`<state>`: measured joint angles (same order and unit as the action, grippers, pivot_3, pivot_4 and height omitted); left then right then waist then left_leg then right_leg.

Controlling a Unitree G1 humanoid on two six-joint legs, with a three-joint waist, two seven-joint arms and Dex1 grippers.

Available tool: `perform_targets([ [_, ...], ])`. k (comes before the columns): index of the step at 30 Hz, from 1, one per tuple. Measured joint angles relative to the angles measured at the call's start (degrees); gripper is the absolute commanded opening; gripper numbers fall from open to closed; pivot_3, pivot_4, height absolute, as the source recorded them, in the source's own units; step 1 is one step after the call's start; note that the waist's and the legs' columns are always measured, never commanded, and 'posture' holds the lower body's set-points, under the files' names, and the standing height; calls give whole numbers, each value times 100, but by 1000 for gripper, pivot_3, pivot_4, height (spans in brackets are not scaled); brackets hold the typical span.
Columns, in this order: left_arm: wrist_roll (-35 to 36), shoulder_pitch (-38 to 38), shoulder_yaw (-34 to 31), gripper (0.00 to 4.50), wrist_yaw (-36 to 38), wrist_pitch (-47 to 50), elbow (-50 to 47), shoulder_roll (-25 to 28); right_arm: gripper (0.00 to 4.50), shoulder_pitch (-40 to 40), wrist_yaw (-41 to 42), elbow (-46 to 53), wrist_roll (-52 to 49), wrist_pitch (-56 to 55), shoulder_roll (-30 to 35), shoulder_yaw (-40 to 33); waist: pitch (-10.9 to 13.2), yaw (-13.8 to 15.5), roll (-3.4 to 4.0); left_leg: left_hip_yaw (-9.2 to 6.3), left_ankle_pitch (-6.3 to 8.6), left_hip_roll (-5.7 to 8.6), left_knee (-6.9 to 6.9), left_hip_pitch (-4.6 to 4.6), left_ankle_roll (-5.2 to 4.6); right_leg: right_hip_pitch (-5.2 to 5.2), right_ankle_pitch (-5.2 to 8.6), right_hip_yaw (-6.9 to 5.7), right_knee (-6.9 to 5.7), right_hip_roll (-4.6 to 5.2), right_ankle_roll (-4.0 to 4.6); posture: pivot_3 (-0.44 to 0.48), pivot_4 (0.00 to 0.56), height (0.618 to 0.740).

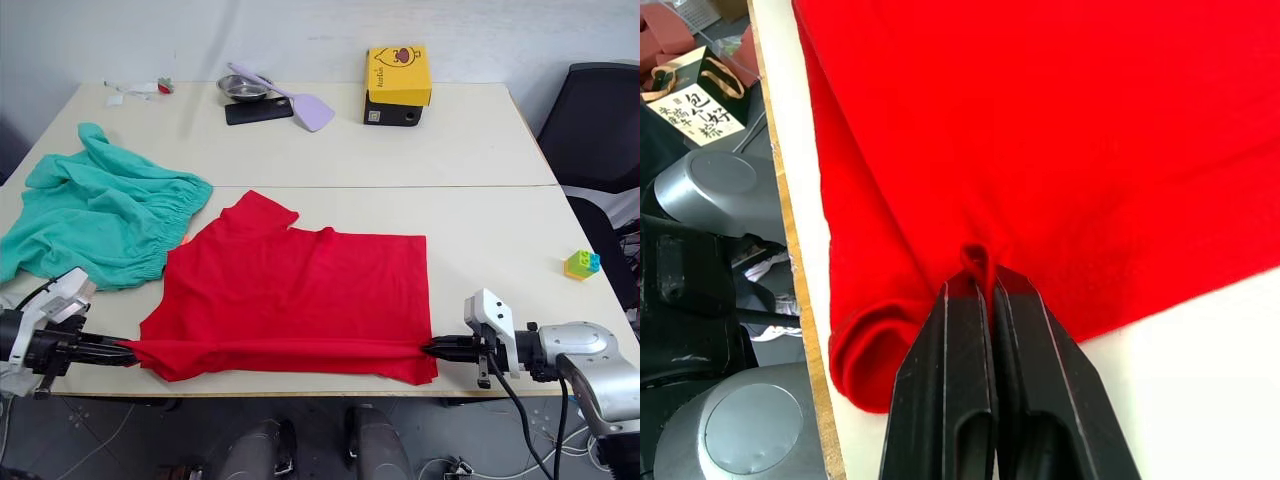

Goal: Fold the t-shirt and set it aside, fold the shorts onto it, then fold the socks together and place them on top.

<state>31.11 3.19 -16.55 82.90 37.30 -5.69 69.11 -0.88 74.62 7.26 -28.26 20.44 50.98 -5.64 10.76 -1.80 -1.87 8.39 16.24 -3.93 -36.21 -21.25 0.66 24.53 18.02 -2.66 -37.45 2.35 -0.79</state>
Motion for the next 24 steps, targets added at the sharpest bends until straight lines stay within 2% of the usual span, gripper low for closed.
perform_targets([
  [4,-176,223,-219,30,-98,-852,16,-416,0,-46,-1,60,-71,-202,-57,-113,1,-7,0,0,0,-1,-2,-1,1,1,0,0,-2,-1,-1,0,150,740],
  [10,-487,832,-940,30,-54,-1772,-3,-523,0,-136,80,79,-78,-390,1,-243,0,1,-1,-1,-2,1,-9,0,-2,-2,-1,0,-3,2,-3,0,150,740],
  [15,-691,1455,-1449,30,306,-1923,-195,-147,0,80,229,-40,-115,-534,212,-462,-1,-3,-4,-1,-3,0,-11,2,-3,-3,-1,-1,-3,2,-2,0,150,740],
  [20,-683,1055,-1738,30,305,-1820,-164,349,0,433,234,-40,-145,-527,215,-456,0,18,-2,-3,-8,2,-9,1,-2,-3,-1,-2,-3,3,-1,0,150,740],
  [24,-648,756,-1715,30,304,-1752,32,441,0,546,225,-56,-143,-522,214,-409,1,-2,-3,0,-5,0,-3,-3,2,2,-1,-1,-2,0,-1,0,150,740],
])
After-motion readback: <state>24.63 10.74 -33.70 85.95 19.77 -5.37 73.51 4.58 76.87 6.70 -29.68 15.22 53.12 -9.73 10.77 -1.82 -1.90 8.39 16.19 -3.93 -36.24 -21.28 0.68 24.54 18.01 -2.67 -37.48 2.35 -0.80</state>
